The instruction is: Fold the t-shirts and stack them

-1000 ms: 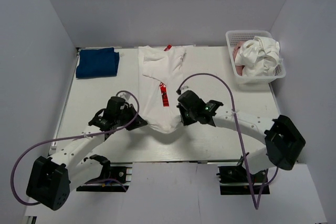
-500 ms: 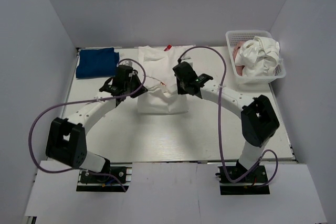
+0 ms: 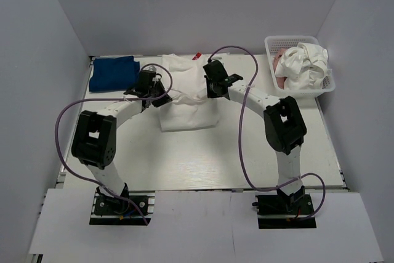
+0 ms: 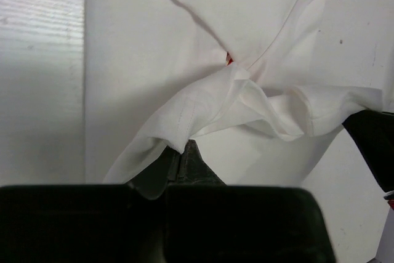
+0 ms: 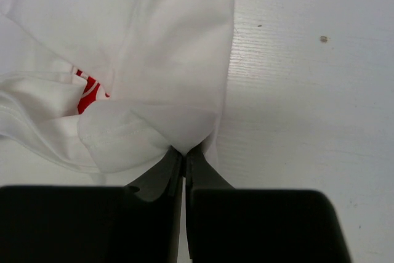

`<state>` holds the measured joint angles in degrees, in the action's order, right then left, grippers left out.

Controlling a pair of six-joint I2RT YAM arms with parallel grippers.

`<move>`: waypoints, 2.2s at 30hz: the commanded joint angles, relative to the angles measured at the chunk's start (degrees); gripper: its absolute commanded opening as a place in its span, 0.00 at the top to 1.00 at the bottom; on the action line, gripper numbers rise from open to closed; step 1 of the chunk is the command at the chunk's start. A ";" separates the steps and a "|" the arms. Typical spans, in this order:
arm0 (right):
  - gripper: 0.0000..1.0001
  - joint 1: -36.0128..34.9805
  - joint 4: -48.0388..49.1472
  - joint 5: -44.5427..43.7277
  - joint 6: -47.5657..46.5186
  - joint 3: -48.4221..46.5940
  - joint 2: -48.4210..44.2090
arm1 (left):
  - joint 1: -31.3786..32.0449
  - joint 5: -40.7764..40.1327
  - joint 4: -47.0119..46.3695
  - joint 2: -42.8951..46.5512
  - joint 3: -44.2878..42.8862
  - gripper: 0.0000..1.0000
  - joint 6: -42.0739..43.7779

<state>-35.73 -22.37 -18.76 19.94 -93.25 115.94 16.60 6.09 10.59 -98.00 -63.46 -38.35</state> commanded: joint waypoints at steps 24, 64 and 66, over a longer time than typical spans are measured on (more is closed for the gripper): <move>0.10 4.61 15.16 18.06 -4.40 17.04 -9.93 | -2.72 3.68 -1.62 6.57 0.77 0.00 12.07; 0.10 8.57 27.46 31.30 4.58 39.36 -21.35 | -2.10 5.60 -2.58 15.56 20.57 0.00 7.94; 0.10 8.39 30.17 36.06 3.18 41.21 -21.46 | -2.10 6.31 -3.82 13.81 20.57 0.00 7.94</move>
<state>-27.24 3.38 10.00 22.79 -54.08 95.33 14.74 10.72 10.66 -83.57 -40.86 -30.87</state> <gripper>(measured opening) 0.904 0.990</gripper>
